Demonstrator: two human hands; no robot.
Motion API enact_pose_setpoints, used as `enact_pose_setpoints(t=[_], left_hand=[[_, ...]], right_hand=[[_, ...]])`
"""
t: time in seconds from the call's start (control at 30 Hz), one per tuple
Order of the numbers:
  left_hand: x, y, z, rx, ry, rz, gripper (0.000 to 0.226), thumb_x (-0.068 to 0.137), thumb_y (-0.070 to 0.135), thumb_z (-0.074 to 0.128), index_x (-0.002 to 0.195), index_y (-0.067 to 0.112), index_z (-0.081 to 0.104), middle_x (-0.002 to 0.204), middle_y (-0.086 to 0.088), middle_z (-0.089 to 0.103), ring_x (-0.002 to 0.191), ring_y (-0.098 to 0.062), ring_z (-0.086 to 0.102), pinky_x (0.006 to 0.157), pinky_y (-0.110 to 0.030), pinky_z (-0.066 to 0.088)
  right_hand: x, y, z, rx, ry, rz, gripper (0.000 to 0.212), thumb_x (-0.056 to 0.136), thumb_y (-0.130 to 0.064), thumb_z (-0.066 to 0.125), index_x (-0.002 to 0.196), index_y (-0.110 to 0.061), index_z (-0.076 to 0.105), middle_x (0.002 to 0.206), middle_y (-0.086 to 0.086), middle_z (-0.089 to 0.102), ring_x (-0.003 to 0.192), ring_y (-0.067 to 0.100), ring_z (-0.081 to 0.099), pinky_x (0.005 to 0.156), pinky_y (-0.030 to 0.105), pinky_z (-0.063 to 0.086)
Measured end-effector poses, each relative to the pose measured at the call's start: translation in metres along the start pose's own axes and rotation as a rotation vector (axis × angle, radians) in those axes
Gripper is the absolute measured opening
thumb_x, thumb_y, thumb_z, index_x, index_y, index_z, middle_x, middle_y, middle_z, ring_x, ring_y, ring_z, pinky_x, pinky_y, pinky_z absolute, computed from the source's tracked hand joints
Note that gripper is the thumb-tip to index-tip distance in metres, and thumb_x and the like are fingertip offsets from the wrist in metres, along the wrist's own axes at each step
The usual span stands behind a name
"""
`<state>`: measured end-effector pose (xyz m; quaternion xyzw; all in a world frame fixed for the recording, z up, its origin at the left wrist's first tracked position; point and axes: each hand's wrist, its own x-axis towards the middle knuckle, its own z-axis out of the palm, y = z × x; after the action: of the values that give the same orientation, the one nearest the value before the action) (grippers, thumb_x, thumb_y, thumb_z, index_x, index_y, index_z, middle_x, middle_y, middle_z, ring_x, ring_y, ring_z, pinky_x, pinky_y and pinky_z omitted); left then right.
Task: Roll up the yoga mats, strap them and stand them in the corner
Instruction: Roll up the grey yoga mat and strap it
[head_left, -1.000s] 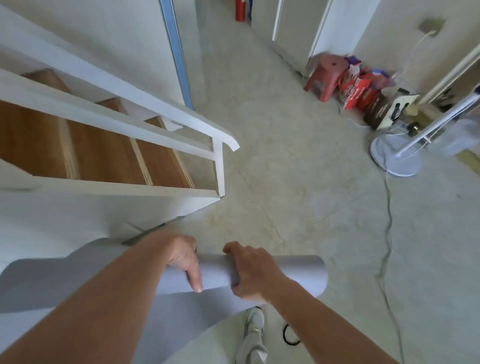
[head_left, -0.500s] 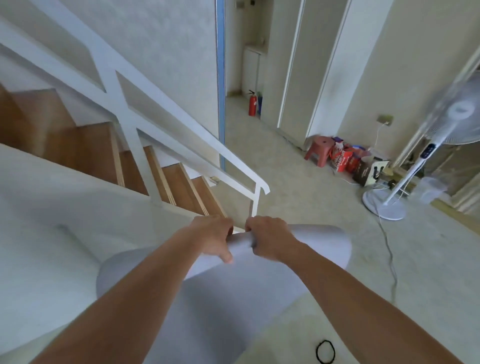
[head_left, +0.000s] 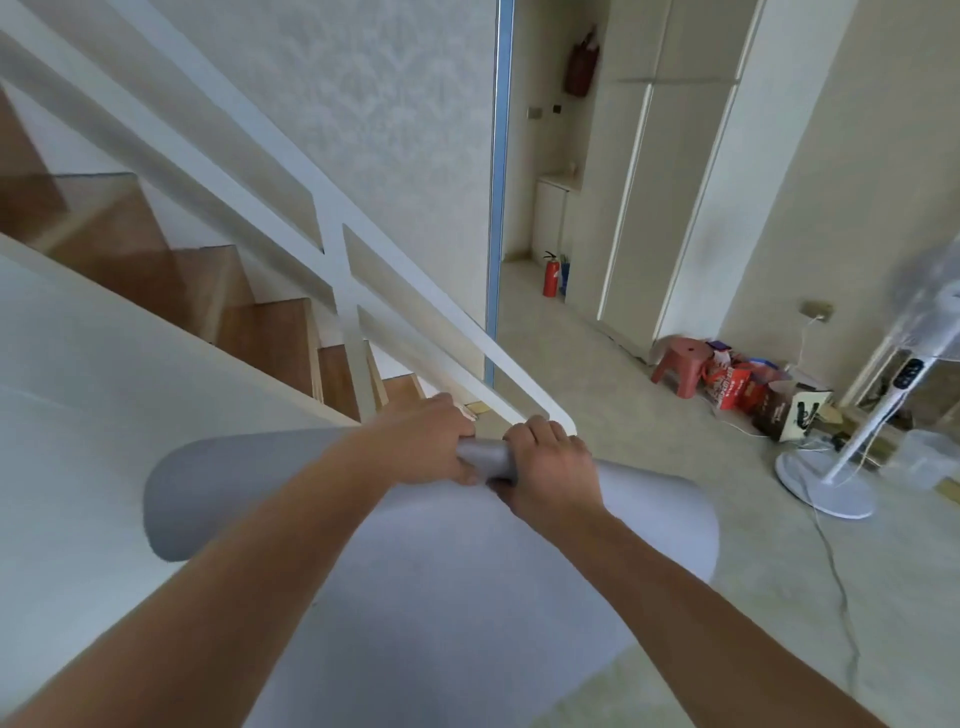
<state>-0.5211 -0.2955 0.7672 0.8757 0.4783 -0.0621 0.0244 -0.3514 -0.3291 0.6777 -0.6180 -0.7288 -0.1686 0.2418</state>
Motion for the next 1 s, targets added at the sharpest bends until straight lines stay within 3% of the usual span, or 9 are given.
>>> enact_pose_setpoints(t=[0.1, 0.2, 0.43, 0.53, 0.63, 0.77, 0.87, 0.93, 1.0], left_hand=[[-0.025, 0.026, 0.026, 0.246, 0.233, -0.112, 0.052, 0.094, 0.052, 0.053, 0.139, 0.025, 0.047, 0.137, -0.009, 0.043, 0.129, -0.033, 0.041, 0.099, -0.04, 0.04], [-0.043, 0.05, 0.056, 0.273, 0.382, -0.171, 0.05, 0.095, 0.039, 0.061, 0.139, 0.018, 0.048, 0.134, -0.007, 0.051, 0.125, -0.029, 0.047, 0.105, -0.038, 0.039], [-0.066, 0.071, 0.058, 0.007, 0.232, -0.015, 0.032, 0.104, 0.033, 0.048, 0.132, 0.018, 0.052, 0.131, -0.003, 0.047, 0.117, -0.017, 0.048, 0.092, -0.028, 0.046], [-0.077, 0.075, 0.048, -0.117, 0.031, 0.02, 0.032, 0.105, 0.038, 0.042, 0.127, 0.016, 0.05, 0.119, -0.003, 0.052, 0.098, -0.015, 0.052, 0.083, -0.027, 0.042], [-0.089, 0.079, 0.045, -0.103, -0.064, 0.033, 0.037, 0.103, 0.041, 0.044, 0.128, 0.014, 0.049, 0.114, -0.003, 0.055, 0.097, -0.018, 0.055, 0.085, -0.03, 0.046], [-0.1, 0.093, 0.072, 0.283, 0.127, 0.032, 0.051, 0.091, 0.035, 0.061, 0.133, 0.014, 0.042, 0.129, -0.008, 0.049, 0.114, -0.028, 0.052, 0.093, -0.037, 0.043], [-0.104, 0.097, 0.082, 0.237, 0.097, -0.054, 0.04, 0.091, 0.021, 0.06, 0.127, 0.014, 0.044, 0.115, -0.006, 0.06, 0.102, -0.027, 0.063, 0.077, -0.033, 0.045], [-0.104, 0.093, 0.079, 0.123, 0.032, -0.11, 0.027, 0.092, 0.02, 0.056, 0.117, 0.015, 0.052, 0.101, -0.003, 0.065, 0.091, -0.025, 0.066, 0.069, -0.031, 0.045], [-0.103, 0.086, 0.072, -0.087, -0.08, -0.128, 0.017, 0.09, 0.023, 0.057, 0.104, 0.014, 0.06, 0.091, -0.001, 0.063, 0.083, -0.021, 0.062, 0.072, -0.032, 0.049]], right_hand=[[-0.009, -0.001, -0.012, 0.004, 0.012, -0.001, 0.059, 0.035, -0.041, 0.094, 0.071, -0.01, 0.06, 0.068, 0.003, 0.057, 0.057, 0.024, 0.058, 0.044, 0.026, 0.039], [-0.027, -0.005, -0.017, -0.017, -0.009, -0.013, 0.061, 0.037, -0.042, 0.095, 0.076, -0.008, 0.061, 0.071, 0.006, 0.059, 0.06, 0.026, 0.059, 0.05, 0.031, 0.046], [-0.07, -0.006, -0.031, -0.098, 0.023, -0.033, 0.05, 0.053, -0.033, 0.09, 0.086, -0.01, 0.06, 0.082, 0.009, 0.056, 0.071, 0.029, 0.055, 0.07, 0.04, 0.053], [-0.081, -0.011, -0.037, -0.073, -0.007, -0.049, 0.047, 0.046, -0.027, 0.091, 0.078, -0.01, 0.061, 0.076, 0.007, 0.055, 0.067, 0.027, 0.056, 0.06, 0.036, 0.051], [-0.083, -0.019, -0.052, -0.027, -0.159, -0.053, 0.036, 0.057, -0.033, 0.084, 0.074, -0.013, 0.06, 0.071, 0.002, 0.056, 0.062, 0.022, 0.06, 0.05, 0.026, 0.042], [-0.081, -0.03, -0.074, 0.124, -0.636, 0.195, 0.016, 0.083, -0.035, 0.056, 0.078, -0.021, 0.061, 0.075, -0.003, 0.062, 0.074, 0.02, 0.061, 0.068, 0.028, 0.054], [-0.086, -0.04, -0.08, 0.191, -0.688, 0.173, 0.017, 0.082, -0.033, 0.059, 0.069, -0.024, 0.052, 0.076, -0.003, 0.061, 0.077, 0.021, 0.06, 0.069, 0.03, 0.053], [-0.093, -0.044, -0.082, 0.11, -0.637, 0.113, 0.01, 0.083, -0.034, 0.059, 0.082, -0.026, 0.054, 0.086, -0.005, 0.063, 0.083, 0.021, 0.058, 0.069, 0.029, 0.048], [-0.103, -0.047, -0.077, -0.031, -0.526, 0.026, 0.028, 0.085, -0.038, 0.063, 0.108, -0.024, 0.053, 0.103, -0.003, 0.062, 0.098, 0.022, 0.057, 0.073, 0.031, 0.043]])
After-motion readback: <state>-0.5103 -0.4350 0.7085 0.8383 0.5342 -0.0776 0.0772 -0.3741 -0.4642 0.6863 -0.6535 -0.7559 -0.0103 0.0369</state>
